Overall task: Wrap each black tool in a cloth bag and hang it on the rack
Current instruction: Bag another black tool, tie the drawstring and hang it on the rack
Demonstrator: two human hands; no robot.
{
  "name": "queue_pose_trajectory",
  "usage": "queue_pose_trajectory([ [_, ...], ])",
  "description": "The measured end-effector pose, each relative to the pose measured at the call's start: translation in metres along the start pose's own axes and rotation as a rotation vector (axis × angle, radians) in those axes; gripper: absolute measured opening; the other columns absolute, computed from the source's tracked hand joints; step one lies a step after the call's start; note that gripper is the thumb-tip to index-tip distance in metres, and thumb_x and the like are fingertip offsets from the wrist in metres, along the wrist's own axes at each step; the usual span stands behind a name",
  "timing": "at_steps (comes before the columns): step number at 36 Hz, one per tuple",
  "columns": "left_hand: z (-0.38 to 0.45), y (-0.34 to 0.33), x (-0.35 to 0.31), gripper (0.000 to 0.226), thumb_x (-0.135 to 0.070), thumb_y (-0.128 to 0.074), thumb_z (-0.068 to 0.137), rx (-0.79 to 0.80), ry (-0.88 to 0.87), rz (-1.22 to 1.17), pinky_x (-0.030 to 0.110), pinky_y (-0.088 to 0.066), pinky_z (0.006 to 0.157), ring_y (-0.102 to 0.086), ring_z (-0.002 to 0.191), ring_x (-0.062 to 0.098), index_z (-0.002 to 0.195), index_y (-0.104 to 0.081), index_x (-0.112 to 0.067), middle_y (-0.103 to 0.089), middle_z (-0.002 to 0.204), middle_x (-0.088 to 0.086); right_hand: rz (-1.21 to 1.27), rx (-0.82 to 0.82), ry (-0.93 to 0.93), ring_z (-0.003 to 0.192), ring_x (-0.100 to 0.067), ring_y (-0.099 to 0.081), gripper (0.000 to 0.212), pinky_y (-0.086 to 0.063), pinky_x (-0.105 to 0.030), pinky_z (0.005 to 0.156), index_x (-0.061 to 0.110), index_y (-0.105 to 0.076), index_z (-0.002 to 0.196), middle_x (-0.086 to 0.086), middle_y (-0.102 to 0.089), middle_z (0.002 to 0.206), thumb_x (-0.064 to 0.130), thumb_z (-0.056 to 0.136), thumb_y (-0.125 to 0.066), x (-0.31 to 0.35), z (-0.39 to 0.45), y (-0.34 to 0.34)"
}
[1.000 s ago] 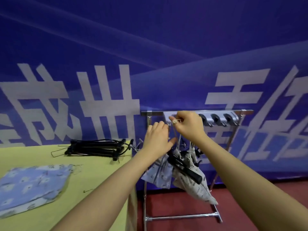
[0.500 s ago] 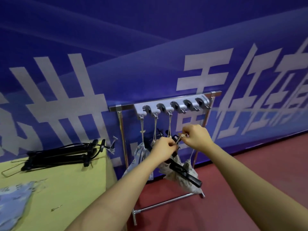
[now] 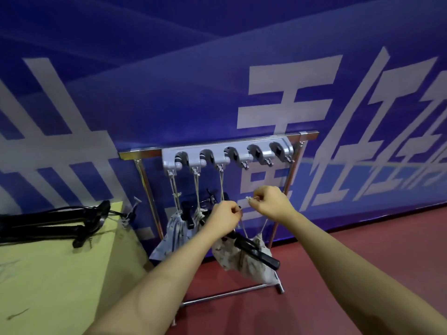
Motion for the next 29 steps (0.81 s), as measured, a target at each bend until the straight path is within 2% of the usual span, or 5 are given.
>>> queue_pose_trajectory([
  [5,0.020,-0.014,-0.006,0.019,-0.017,-0.046,0.095,-0.089,0.056,-0.054,0.034,-0.044,0.059,-0.058,0.067,0.032,0.083,-0.054,-0.004,-0.063,0.075,0.018,0.083,0.079,0.041,0.055,-0.016,-0.037,0.041,-0.031,-0.032,0.056,0.020,-0.037,0.056,0.004,-0.042,0.057,0.024,0.092,-0.056,-0.014,0.025,0.006],
  [11,0.046,-0.005,-0.016,0.017,-0.019,-0.041,0.096,-0.215,0.115,-0.092,0.034,-0.043,0.059,-0.053,0.059,0.025,0.086,-0.049,-0.007,-0.057,0.068,0.010,0.227,0.043,0.110,0.059,-0.010,-0.037,0.032,-0.030,-0.024,0.054,0.021,-0.038,0.065,0.002,-0.040,0.067,0.008,0.093,-0.048,-0.011,0.062,0.017],
  [20,0.096,0.011,-0.021,0.019,-0.019,-0.041,0.096,-0.359,0.189,-0.074,0.048,-0.050,0.068,-0.059,0.075,0.037,0.079,-0.048,-0.014,-0.059,0.073,0.010,0.273,-0.095,0.141,0.068,-0.018,-0.050,0.017,-0.036,-0.028,0.061,-0.001,-0.062,0.096,-0.004,-0.054,0.083,0.009,0.097,-0.048,-0.022,0.114,0.030],
  [26,0.116,0.012,-0.006,0.019,-0.020,-0.041,0.096,-0.376,0.279,0.029,0.038,-0.044,0.064,-0.058,0.081,0.035,0.079,-0.048,-0.014,-0.063,0.086,0.013,0.193,-0.026,0.022,0.059,-0.024,-0.037,0.023,-0.029,-0.034,0.057,-0.006,-0.052,0.075,-0.025,-0.050,0.069,0.003,0.094,-0.046,-0.048,0.138,-0.001],
  [29,0.122,0.007,0.004,0.020,-0.016,-0.040,0.096,-0.340,0.302,0.068,0.034,-0.037,0.061,-0.058,0.082,0.035,0.079,-0.049,-0.014,-0.062,0.088,0.014,0.160,0.016,-0.003,0.056,-0.024,-0.035,0.028,-0.033,-0.036,0.056,0.001,-0.045,0.066,-0.015,-0.045,0.061,0.004,0.094,-0.046,-0.058,0.140,-0.015],
])
Point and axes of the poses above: each hand's wrist, its own z-axis towards the middle knuckle, its own y-axis out of the back of the hand, x = y × z, the point moved 9 cm from there along z, towards the middle knuckle
